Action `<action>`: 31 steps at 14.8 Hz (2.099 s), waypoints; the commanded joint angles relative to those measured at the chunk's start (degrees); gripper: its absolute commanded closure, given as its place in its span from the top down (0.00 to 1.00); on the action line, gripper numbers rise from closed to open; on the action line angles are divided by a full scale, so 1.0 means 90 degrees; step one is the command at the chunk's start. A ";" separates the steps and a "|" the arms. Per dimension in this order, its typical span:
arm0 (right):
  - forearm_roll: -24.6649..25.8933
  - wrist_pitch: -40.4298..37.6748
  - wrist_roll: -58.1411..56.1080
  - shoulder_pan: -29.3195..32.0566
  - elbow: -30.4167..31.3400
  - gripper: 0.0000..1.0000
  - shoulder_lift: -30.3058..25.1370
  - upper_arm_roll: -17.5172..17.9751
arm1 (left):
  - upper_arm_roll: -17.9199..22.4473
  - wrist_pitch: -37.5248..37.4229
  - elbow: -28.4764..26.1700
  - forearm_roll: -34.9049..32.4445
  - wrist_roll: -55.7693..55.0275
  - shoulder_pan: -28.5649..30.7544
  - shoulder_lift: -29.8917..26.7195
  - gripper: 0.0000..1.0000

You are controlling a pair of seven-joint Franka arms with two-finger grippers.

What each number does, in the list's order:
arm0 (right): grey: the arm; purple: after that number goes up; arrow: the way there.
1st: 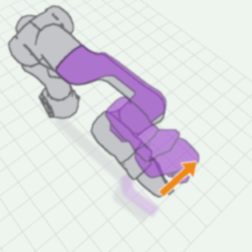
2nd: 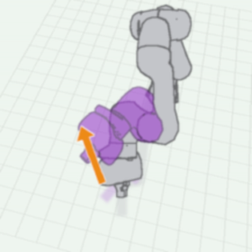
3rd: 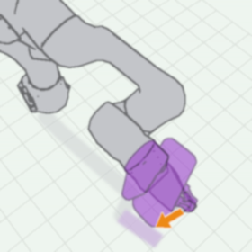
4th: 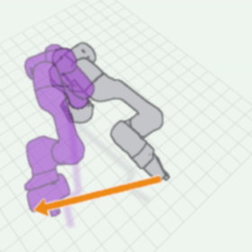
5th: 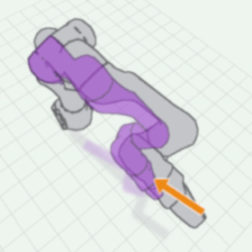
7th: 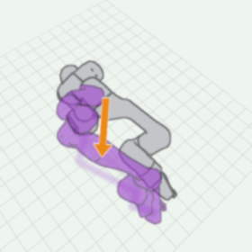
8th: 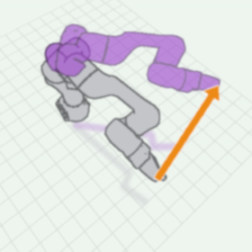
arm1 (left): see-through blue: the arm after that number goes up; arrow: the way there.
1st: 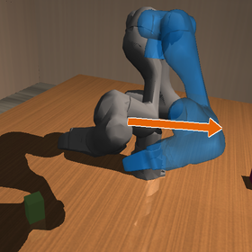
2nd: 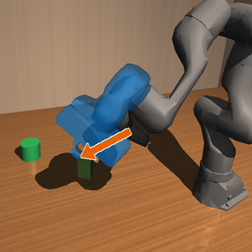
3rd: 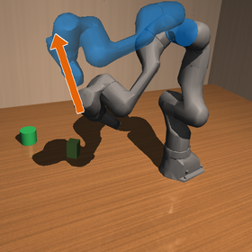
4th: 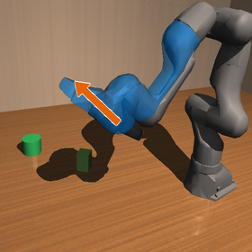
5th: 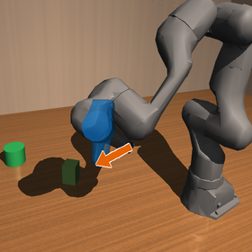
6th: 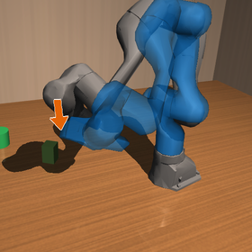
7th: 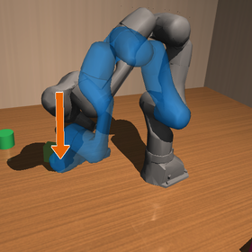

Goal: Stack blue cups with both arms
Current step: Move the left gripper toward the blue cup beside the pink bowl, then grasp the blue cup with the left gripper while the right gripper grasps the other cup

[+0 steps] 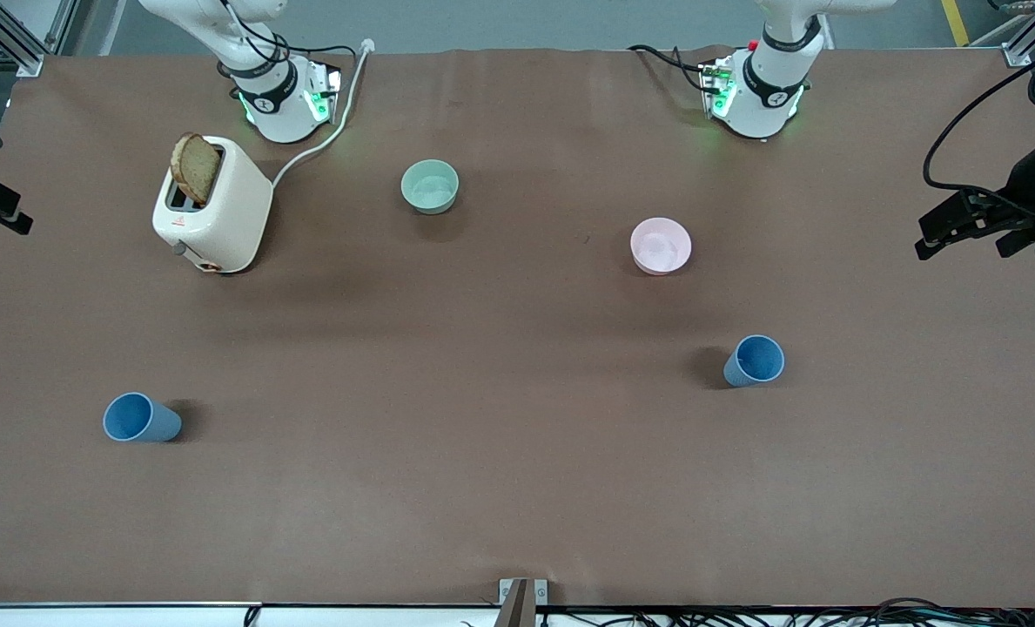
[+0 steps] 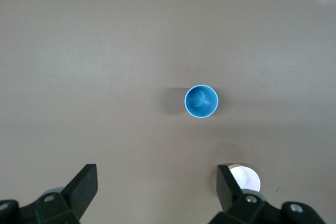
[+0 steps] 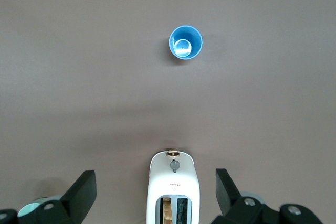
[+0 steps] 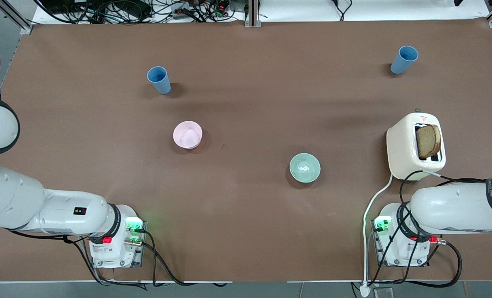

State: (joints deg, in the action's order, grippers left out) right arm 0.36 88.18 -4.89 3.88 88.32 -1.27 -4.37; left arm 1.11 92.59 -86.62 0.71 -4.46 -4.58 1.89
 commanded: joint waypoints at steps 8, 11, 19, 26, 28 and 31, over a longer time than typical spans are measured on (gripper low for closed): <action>0.0018 -0.0071 0.0036 0.0057 -0.0077 1.00 0.0033 0.0037 | -0.0074 -0.0014 0.0182 -0.0001 0.0036 0.0010 0.0074 1.00; 0.0018 -0.0071 0.0046 0.0057 -0.0077 1.00 0.0033 0.0037 | -0.0074 -0.0014 0.0220 -0.0011 0.0115 -0.0028 0.0171 1.00; 0.0047 -0.0013 0.0085 0.0037 -0.0077 1.00 0.0033 0.0037 | -0.0103 0.0015 0.0211 -0.0011 0.0163 -0.0097 0.0697 1.00; 0.0096 0.0007 -0.0003 0.0261 -0.0360 1.00 0.0452 0.0027 | -0.0133 0.0658 -0.0218 -0.0001 0.0232 -0.0165 0.1343 1.00; 0.0067 0.0288 -0.0003 0.0262 -0.0361 1.00 0.0579 0.0027 | -0.0220 0.0903 -0.0452 -0.0040 0.0232 -0.0165 0.1450 1.00; 0.0077 0.0720 -0.0032 0.0330 -0.0370 1.00 0.1056 0.0027 | -0.0338 0.1176 -0.0541 -0.0079 0.0222 -0.0165 0.1947 1.00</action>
State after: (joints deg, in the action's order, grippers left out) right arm 0.42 93.77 -4.93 5.90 86.58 4.62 -4.56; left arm -1.32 101.27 -90.79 0.71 -3.43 -6.04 17.15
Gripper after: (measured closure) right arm 0.000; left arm 0.000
